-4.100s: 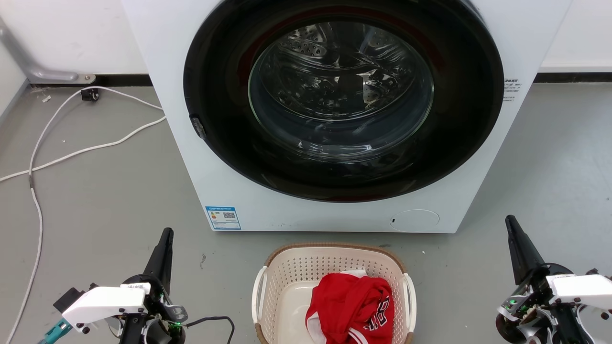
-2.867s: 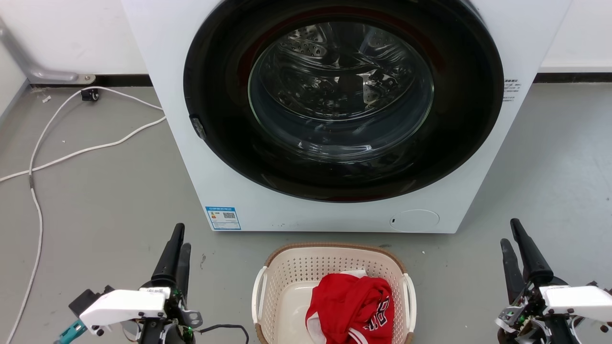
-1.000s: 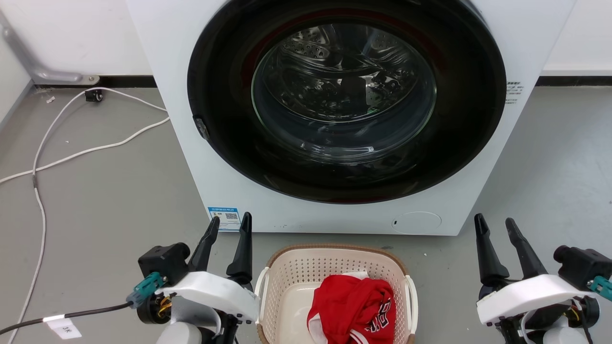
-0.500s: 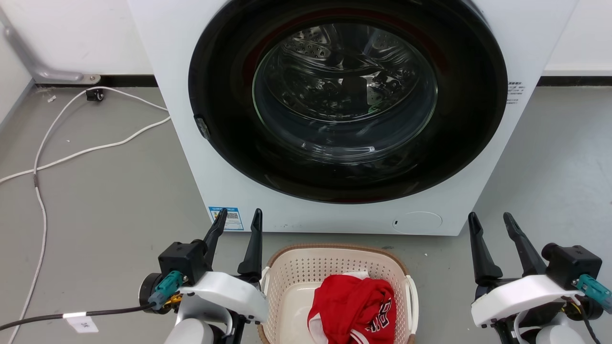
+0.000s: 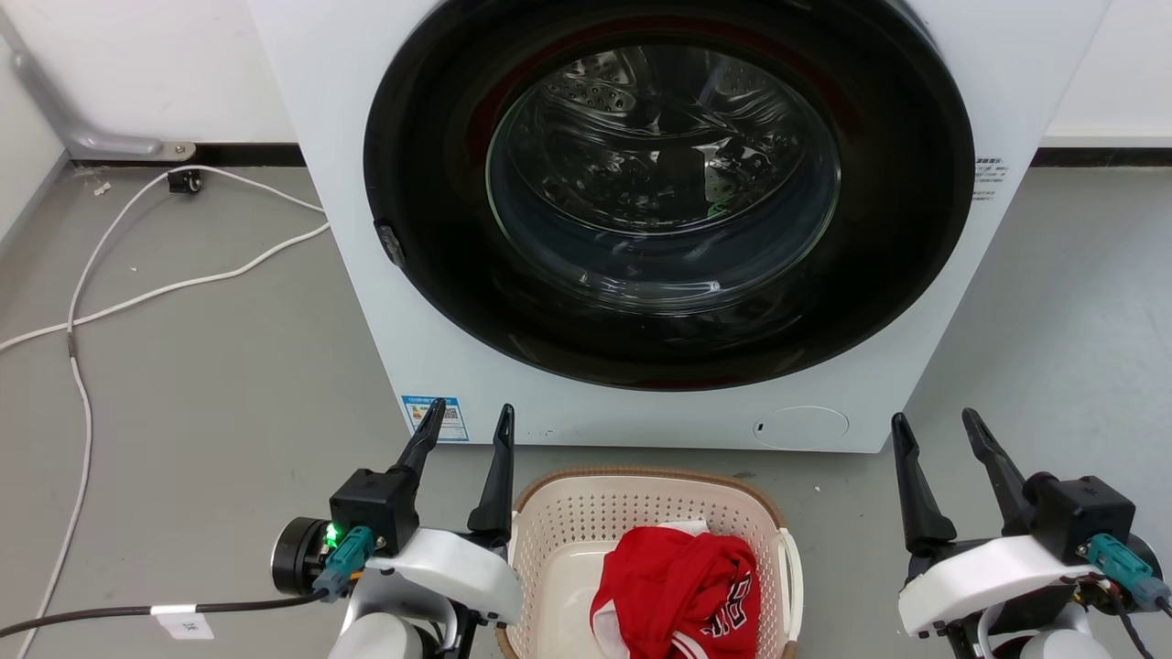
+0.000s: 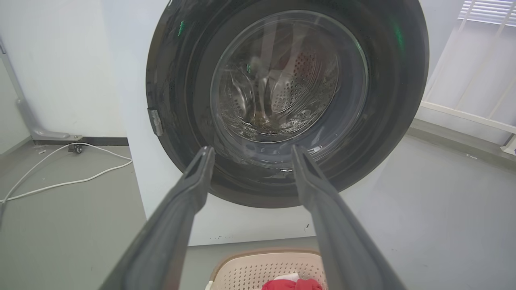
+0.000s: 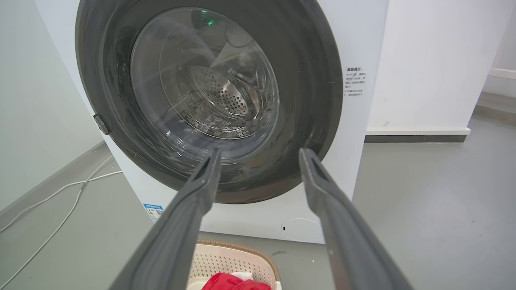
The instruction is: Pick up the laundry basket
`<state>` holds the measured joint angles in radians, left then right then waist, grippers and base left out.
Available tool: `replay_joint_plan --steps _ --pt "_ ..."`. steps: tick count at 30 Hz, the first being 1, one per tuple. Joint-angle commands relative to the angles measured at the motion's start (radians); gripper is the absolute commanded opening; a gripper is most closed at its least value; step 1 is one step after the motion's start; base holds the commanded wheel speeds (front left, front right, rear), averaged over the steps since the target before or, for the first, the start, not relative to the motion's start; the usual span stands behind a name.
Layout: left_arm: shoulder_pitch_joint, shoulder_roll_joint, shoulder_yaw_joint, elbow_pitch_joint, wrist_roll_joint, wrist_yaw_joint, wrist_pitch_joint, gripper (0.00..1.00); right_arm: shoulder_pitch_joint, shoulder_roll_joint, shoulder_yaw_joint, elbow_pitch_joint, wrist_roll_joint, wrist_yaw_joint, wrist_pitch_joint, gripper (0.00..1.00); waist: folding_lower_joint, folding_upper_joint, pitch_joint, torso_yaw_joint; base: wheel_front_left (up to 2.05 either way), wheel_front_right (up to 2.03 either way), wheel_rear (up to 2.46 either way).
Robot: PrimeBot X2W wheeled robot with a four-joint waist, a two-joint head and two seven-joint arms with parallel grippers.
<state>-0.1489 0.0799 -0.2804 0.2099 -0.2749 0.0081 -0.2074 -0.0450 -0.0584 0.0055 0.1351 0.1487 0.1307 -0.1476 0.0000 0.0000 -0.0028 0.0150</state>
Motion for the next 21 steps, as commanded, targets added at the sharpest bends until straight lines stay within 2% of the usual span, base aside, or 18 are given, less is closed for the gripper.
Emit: replay_joint_plan --steps 1,21 --pt "-0.018 -0.001 0.0 -0.001 0.025 -0.002 -0.011 1.0 0.006 0.003 -0.002 -0.01 -0.017 0.0 -0.008 1.0 0.0 0.0 0.0 0.001 0.0 0.0 0.0" --pt "-0.014 -0.023 0.017 0.026 0.123 -0.032 -0.047 1.0 0.023 0.009 -0.013 -0.018 -0.075 0.0 -0.037 1.0 0.0 0.0 -0.002 0.004 0.0 0.0 0.0"
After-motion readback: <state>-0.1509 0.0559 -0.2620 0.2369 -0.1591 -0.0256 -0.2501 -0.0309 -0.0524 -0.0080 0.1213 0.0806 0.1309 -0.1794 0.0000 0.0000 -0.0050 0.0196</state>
